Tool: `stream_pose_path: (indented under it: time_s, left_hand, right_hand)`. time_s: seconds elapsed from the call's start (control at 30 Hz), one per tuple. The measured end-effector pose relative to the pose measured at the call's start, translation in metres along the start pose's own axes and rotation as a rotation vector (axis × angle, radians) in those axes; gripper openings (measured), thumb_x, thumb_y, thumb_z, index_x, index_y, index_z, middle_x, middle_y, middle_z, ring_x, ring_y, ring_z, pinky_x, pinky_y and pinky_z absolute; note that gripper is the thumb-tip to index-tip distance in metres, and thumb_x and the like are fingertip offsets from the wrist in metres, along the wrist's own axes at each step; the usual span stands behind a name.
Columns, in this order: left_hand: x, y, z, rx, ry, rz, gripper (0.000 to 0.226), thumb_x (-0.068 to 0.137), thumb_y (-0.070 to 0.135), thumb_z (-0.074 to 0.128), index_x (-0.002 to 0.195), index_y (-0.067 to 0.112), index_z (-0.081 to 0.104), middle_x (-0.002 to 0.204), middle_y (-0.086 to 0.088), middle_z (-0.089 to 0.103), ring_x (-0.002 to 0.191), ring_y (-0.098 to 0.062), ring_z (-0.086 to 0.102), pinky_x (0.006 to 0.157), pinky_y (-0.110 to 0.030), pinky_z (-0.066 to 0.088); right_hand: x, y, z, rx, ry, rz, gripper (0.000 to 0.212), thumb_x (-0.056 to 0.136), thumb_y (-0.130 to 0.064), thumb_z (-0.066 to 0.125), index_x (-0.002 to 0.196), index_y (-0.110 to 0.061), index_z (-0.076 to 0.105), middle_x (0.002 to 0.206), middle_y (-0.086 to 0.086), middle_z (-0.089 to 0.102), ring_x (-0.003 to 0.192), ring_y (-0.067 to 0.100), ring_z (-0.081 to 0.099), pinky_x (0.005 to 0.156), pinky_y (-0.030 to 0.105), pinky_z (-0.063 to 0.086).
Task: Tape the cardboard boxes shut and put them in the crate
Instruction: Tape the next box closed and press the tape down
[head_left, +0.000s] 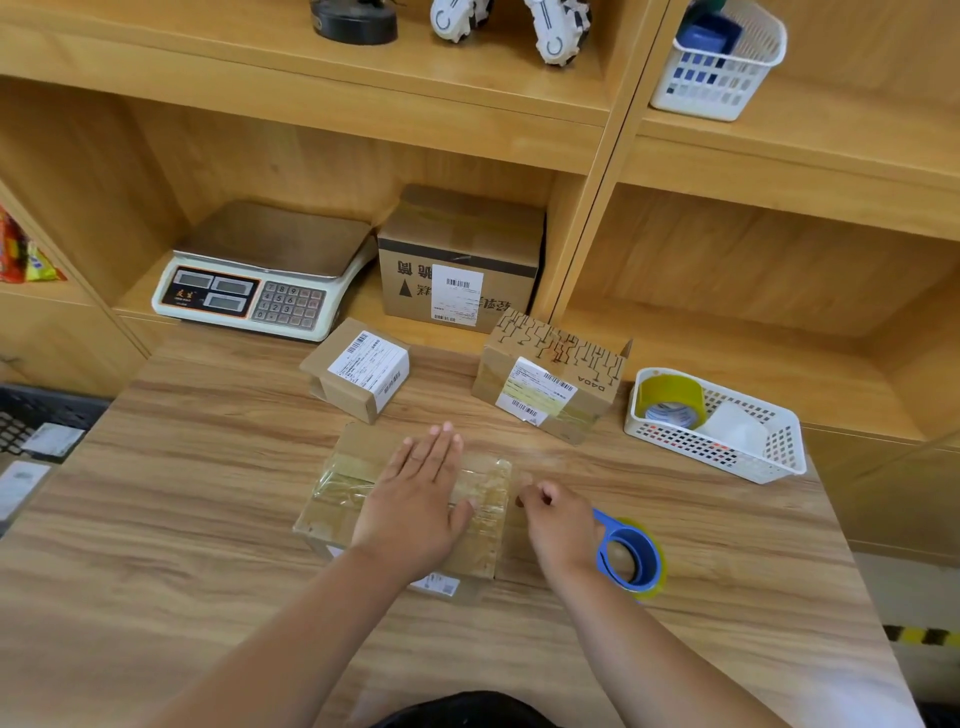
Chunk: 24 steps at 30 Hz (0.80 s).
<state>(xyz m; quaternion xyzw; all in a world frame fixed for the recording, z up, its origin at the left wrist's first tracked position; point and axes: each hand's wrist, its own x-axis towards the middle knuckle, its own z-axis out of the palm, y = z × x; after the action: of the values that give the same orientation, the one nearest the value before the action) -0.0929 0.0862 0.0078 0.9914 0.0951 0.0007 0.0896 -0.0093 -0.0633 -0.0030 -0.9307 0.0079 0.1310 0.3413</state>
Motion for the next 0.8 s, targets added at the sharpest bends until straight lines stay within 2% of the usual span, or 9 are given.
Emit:
stream_pose_path:
  time_s: [0.13,0.23,0.27,0.33,0.37,0.43,0.57,0.7,0.8]
  left_hand:
    - [0.002,0.001,-0.001,0.020,-0.028,-0.004,0.077,0.077,0.051,-0.021,0.144,0.014,-0.021,0.153,-0.001,-0.027,0.138,-0.010,-0.029,0.110,-0.030,-0.024]
    - [0.000,0.002,-0.002,0.023,-0.031,-0.011,0.077,0.077,0.049,-0.021,0.145,0.014,-0.020,0.153,-0.001,-0.027,0.139,-0.011,-0.028,0.110,-0.031,-0.023]
    - [0.000,0.003,-0.002,0.026,-0.029,-0.015,0.077,0.077,0.049,-0.020,0.145,0.014,-0.020,0.153,-0.001,-0.026,0.139,-0.011,-0.028,0.110,-0.032,-0.022]
    - [-0.001,0.004,-0.002,0.029,-0.021,-0.022,0.074,0.077,0.048,-0.019,0.143,0.014,-0.021,0.152,-0.002,-0.026,0.137,-0.012,-0.029,0.111,-0.032,-0.022]
    - [-0.002,0.005,-0.002,0.030,-0.014,-0.024,0.073,0.077,0.048,-0.019,0.142,0.014,-0.021,0.152,-0.002,-0.026,0.136,-0.012,-0.030,0.111,-0.032,-0.022]
    - [-0.002,0.006,-0.002,0.020,0.000,-0.031,0.072,0.078,0.047,-0.018,0.141,0.014,-0.020,0.152,-0.002,-0.025,0.135,-0.011,-0.030,0.111,-0.032,-0.022]
    - [-0.001,0.005,0.000,0.023,0.004,-0.033,0.071,0.078,0.044,-0.020,0.142,0.013,-0.020,0.151,-0.002,-0.025,0.135,-0.010,-0.029,0.111,-0.032,-0.022]
    - [0.000,0.004,0.001,0.029,-0.003,-0.025,0.070,0.078,0.041,-0.020,0.143,0.014,-0.020,0.153,-0.001,-0.024,0.137,-0.011,-0.028,0.111,-0.032,-0.022]
    - [0.001,0.002,0.000,0.016,-0.012,-0.027,0.070,0.076,0.039,-0.021,0.142,0.014,-0.022,0.150,0.000,-0.028,0.136,-0.009,-0.030,0.111,-0.033,-0.022]
  right_hand:
    - [-0.005,-0.008,0.011,0.052,-0.014,0.073,0.043,0.095,-0.039,0.048,0.056,-0.021,0.043,0.054,-0.007,0.047,0.071,0.018,0.050,0.088,0.038,0.034]
    - [-0.006,-0.006,0.015,0.109,-0.034,0.096,0.039,0.096,-0.038,0.047,0.060,-0.022,0.044,0.057,-0.007,0.047,0.067,0.017,0.048,0.080,0.037,0.039]
    - [-0.006,-0.004,0.015,0.132,-0.048,0.089,0.032,0.095,-0.037,0.048,0.066,-0.023,0.048,0.062,-0.008,0.050,0.070,0.017,0.049,0.076,0.036,0.041]
    - [-0.010,-0.001,0.015,0.198,-0.078,0.106,0.013,0.095,-0.033,0.053,0.097,-0.021,0.056,0.078,-0.007,0.055,0.080,0.016,0.054,0.076,0.033,0.042]
    - [-0.013,0.001,0.014,0.247,-0.076,0.117,0.023,0.095,-0.029,0.054,0.114,-0.017,0.053,0.087,-0.006,0.056,0.086,0.016,0.056,0.078,0.030,0.041]
    - [-0.024,0.006,0.012,0.381,-0.039,0.062,0.036,0.097,-0.018,0.051,0.131,-0.010,0.046,0.108,-0.003,0.056,0.105,0.014,0.055,0.089,0.023,0.038]
    - [-0.050,0.002,0.013,0.597,-0.095,-0.107,0.044,0.102,-0.015,0.038,0.145,-0.016,0.033,0.141,-0.012,0.037,0.132,0.001,0.034,0.109,0.019,0.025]
    - [-0.056,-0.009,0.022,0.687,-0.245,-0.111,0.049,0.104,-0.019,0.033,0.150,-0.024,0.017,0.148,-0.022,0.017,0.139,-0.007,0.015,0.111,0.012,0.012]
    - [-0.053,-0.011,0.029,0.661,-0.294,-0.104,0.051,0.104,-0.020,0.030,0.151,-0.025,0.010,0.148,-0.024,0.009,0.135,-0.012,0.009,0.105,0.002,0.010]
